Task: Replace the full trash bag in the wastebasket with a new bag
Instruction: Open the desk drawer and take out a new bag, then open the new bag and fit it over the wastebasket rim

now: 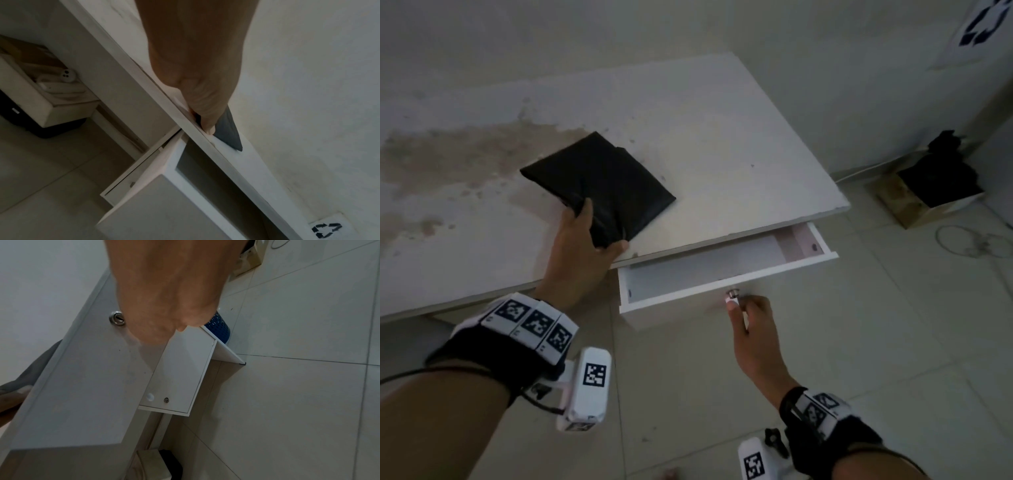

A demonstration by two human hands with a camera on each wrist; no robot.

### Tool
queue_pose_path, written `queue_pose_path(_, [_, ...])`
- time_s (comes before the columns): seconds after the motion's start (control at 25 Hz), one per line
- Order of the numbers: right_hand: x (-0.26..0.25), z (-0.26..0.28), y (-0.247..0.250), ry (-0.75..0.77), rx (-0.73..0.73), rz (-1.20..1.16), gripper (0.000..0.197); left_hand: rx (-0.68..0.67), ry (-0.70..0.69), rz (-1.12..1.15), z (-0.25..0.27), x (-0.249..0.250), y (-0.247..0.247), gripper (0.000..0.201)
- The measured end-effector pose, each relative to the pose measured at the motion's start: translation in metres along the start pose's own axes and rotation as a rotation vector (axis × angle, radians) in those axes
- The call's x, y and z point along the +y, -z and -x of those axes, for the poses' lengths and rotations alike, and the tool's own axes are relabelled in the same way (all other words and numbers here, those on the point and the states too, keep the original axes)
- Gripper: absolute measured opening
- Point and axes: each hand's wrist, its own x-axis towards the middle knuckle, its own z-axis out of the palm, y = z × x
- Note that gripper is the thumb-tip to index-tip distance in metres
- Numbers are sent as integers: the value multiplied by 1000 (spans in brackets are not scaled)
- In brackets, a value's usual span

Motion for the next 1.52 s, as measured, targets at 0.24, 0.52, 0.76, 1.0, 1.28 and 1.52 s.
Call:
queue_pose_path(0.24, [-18,-55,-19,44,20,45,30,-24,50,217,-10,-28,-1,86])
queue_pose_path(0.52, [-22,-115,-34,52,-221,313,54,29,40,265,-16,-40,-10,83])
queue_pose_path(0.76, [-10,-98,-28,71,-293,362,60,20,46,286,-18,-39,-9,79])
queue_pose_path(1.0, [-75,-13,45,86,-491,444,50,-23,268,414,-17,-22,10,55])
queue_pose_path(1.28, [-153,-3,166,243,-549,589,37,60,483,672,-4,39,38,40])
queue_pose_path(1.52, [-169,-47,272,298,-513,623,37,150,483,878,18,127,34,37])
